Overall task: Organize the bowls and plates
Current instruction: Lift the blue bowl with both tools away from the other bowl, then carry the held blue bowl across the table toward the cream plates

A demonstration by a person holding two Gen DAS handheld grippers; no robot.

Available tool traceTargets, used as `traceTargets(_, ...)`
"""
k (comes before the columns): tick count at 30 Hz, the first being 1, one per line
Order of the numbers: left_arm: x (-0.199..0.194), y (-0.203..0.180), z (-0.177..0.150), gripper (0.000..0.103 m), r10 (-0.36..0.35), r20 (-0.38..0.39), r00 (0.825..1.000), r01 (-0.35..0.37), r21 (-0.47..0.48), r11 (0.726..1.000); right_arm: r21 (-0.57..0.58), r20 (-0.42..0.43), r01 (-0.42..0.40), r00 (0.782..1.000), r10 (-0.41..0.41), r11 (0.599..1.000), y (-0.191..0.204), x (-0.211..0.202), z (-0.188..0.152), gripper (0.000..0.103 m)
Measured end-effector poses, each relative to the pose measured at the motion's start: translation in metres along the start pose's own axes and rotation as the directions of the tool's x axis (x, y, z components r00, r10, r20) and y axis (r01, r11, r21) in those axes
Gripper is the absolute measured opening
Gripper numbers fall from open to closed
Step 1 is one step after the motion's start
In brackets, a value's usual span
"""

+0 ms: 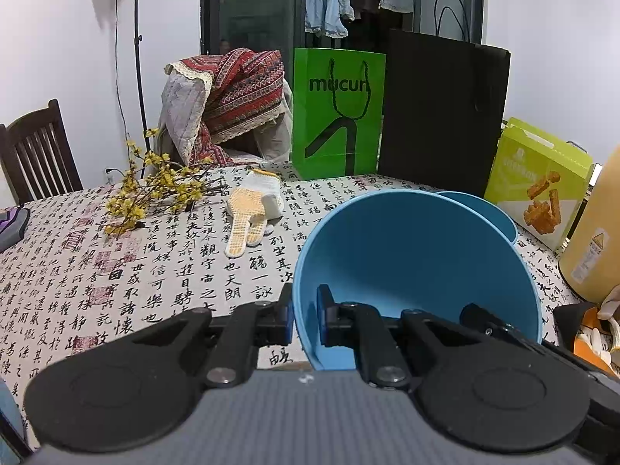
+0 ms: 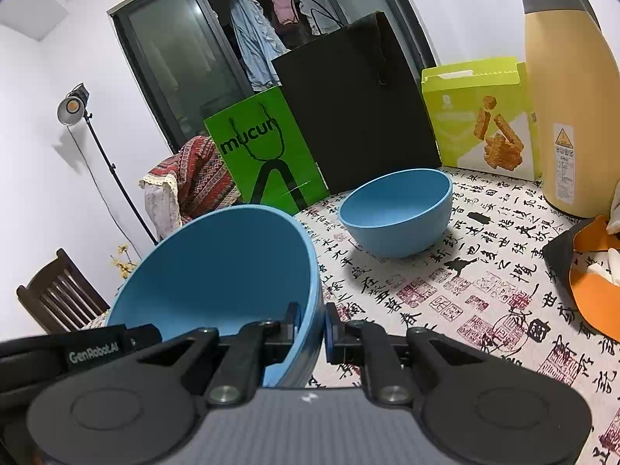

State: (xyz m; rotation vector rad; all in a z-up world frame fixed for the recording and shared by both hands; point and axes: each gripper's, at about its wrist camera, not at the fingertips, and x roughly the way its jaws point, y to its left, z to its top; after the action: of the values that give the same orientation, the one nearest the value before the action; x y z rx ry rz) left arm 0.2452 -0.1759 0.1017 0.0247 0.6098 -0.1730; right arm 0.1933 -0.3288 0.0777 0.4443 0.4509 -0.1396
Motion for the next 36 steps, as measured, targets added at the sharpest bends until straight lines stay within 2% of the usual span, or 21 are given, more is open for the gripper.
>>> traceTargets(21,-0.021,0.021,-0.009,0.016,-0.018,0.004,1.000,0.018,-0.023,1.000,-0.022,0.018,-0.009,1.000,0.009,1.000,0.016,-0.020,-0.011,0.012)
traceTargets(36,-0.040,0.038,-0.014,0.016,-0.015,0.049,0.999,0.017,-0.046,0.999,-0.050,0.032,-0.024,0.999,0.025,0.998,0.035,-0.034,-0.019,0.012)
